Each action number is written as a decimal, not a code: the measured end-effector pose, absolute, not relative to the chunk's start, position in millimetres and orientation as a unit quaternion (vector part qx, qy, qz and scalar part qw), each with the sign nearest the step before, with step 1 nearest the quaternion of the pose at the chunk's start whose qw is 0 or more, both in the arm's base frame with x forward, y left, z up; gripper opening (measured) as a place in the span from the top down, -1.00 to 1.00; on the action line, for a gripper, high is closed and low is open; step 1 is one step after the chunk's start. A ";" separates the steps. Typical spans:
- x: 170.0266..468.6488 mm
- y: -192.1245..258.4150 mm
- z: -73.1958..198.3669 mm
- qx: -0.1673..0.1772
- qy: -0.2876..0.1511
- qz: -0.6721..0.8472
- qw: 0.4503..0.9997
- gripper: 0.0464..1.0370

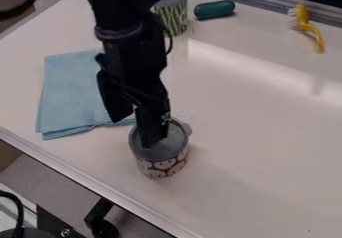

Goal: Picked up the container and put it at the upper side of the table

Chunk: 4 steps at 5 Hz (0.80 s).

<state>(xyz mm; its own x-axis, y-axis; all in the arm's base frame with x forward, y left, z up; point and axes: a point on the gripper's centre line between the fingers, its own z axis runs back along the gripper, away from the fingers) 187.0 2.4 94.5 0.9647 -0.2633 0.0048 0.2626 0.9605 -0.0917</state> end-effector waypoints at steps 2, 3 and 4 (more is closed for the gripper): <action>157.8 4.7 78.5 -0.003 0.008 -0.092 0.996 -0.92; 159.8 5.4 66.5 0.002 0.025 -0.071 0.997 -0.92; 162.3 2.9 62.1 0.002 0.026 -0.073 0.997 -0.92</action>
